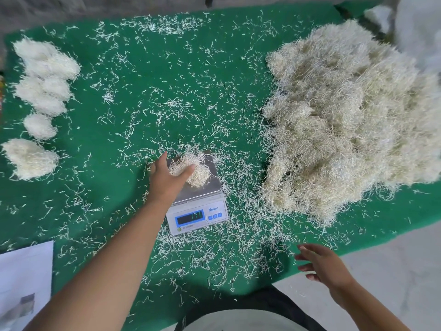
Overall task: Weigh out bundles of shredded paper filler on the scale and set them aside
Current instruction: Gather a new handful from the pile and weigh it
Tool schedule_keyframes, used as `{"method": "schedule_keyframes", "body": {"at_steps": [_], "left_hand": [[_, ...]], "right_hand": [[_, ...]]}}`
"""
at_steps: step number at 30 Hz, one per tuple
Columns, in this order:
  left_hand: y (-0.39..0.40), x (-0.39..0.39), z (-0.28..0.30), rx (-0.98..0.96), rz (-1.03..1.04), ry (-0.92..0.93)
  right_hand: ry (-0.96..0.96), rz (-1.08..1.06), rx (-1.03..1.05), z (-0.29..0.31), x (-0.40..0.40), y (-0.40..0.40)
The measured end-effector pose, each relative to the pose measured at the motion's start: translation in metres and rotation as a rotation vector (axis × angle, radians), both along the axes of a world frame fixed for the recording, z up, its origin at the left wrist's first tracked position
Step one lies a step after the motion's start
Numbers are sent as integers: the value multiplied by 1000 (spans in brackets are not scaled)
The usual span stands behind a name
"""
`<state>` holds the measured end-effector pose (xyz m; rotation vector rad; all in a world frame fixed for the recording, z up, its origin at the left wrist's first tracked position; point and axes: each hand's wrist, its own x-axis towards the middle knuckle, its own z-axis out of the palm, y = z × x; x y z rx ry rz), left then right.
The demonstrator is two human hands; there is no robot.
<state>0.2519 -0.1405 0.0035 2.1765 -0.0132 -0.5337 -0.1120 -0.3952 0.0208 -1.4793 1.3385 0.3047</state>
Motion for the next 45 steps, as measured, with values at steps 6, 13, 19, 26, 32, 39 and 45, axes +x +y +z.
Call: {"method": "schedule_keyframes", "body": {"at_steps": [6, 13, 19, 26, 32, 39, 45], "left_hand": [[-27, -4, 1, 109, -122, -40], [-23, -9, 3, 136, -24, -190], [2, -2, -1, 114, -24, -277], [0, -1, 6, 53, -62, -333], [5, -3, 28, -35, -2, -380], [20, -14, 62, -138, -35, -453], [28, -25, 79, -162, -99, -505]], "right_hand": [[14, 20, -9, 6, -3, 5], [35, 28, -25, 14, -4, 2], [42, 25, -30, 15, -2, 5], [-35, 183, -59, 29, 45, 22], [-223, 435, -149, 70, 140, 50], [-494, 705, -337, 108, 245, 100], [-445, 978, -524, 113, 287, 119]]}}
